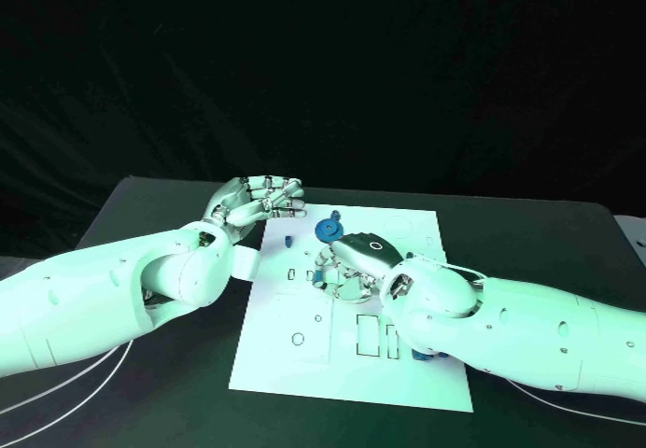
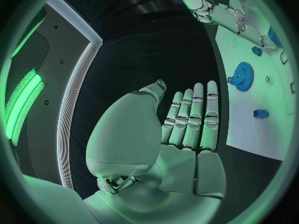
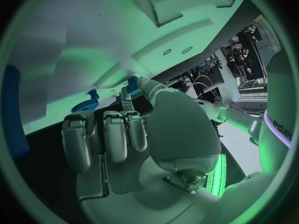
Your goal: Assemble the parts on the task board
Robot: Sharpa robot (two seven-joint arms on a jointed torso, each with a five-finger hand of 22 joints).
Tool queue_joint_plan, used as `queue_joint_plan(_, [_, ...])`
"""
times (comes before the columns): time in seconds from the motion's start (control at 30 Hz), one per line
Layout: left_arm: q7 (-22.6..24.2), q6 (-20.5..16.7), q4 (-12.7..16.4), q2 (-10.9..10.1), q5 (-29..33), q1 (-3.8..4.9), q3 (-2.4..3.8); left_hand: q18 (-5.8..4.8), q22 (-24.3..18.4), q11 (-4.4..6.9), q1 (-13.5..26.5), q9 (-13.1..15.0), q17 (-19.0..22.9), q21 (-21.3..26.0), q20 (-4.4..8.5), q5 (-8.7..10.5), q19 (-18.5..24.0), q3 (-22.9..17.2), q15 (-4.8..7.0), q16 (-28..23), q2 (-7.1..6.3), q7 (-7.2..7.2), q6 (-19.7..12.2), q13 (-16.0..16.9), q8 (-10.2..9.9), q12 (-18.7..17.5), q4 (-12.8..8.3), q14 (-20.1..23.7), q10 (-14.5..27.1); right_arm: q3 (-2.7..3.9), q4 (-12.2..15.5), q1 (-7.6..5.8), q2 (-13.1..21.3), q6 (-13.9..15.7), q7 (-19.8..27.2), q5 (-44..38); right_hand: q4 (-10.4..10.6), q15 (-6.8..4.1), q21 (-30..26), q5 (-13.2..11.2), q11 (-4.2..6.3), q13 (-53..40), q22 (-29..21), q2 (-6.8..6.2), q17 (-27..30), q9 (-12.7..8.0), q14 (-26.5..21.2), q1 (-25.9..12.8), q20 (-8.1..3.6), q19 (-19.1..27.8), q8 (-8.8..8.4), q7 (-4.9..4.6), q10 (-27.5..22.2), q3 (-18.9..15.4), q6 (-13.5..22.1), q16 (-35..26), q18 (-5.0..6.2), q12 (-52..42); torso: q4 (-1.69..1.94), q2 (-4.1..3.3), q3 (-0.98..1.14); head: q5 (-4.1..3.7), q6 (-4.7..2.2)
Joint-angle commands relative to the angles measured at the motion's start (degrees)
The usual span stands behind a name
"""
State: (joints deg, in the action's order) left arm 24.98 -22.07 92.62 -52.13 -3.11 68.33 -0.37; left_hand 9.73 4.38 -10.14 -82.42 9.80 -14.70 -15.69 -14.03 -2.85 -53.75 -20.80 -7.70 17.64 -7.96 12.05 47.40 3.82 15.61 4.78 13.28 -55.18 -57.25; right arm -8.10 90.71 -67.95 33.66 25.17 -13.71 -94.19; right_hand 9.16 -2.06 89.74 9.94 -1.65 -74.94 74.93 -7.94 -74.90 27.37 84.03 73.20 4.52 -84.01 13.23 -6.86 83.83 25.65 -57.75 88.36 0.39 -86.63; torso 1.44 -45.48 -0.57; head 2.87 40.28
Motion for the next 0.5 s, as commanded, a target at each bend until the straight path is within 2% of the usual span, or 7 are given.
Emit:
queue_joint_plan(0.03, [0.27,1.15,0.04,0.1,0.08,0.06,0.04,0.82,-0.05,-0.22,0.45,-0.09,-0.1,0.19,-0.05,-0.14,-0.35,-0.28,-0.15,-0.29,-0.12,0.95,-0.37,-0.02,-0.26,-0.31,0.02,0.05,0.09,0.01,0.54,-0.01,0.23,-0.39,-1.76,-2.21,0.36,-0.18,0.26,0.26,0.13,-12.11,15.07,0.21,-9.77,0.11,4.9,-0.3,-0.49,-5.99,0.24,0.83,3.97,0.02,-0.81,0.1,-0.39,0.13,-0.01,0.0,-0.02,-0.01,0.06])
queue_joint_plan(0.33, [0.23,1.2,-0.08,0.13,0.08,0.06,0.04,0.82,-0.05,-0.22,0.45,-0.09,-0.1,0.19,-0.05,-0.14,-0.35,-0.28,-0.15,-0.29,-0.12,0.95,-0.37,-0.02,-0.26,-0.31,0.02,0.05,0.09,0.13,2.37,-0.35,0.87,-1.69,-3.72,-5.11,0.32,-0.18,0.26,0.29,0.15,-12.14,15.07,0.2,-9.86,0.13,4.92,-0.27,-0.49,-5.99,0.26,0.87,3.99,0.06,-0.82,0.13,-0.39,0.09,-0.01,0.02,-0.05,-0.06,0.08])
queue_joint_plan(0.5, [0.21,1.25,-0.13,0.14,0.08,0.05,0.04,0.82,-0.05,-0.22,0.45,-0.09,-0.1,0.19,-0.05,-0.14,-0.35,-0.28,-0.15,-0.29,-0.12,0.95,-0.37,-0.02,-0.26,-0.31,0.02,0.05,0.09,0.21,3.46,-1.03,1.01,-2.61,-5.17,-6.5,0.27,-0.2,0.26,0.33,0.18,-12.16,15.07,0.21,-9.89,0.15,4.92,-0.21,-0.49,-5.99,0.29,0.9,4.0,0.12,-0.85,0.13,-0.39,0.08,-0.03,0.01,-0.05,-0.21,0.03])
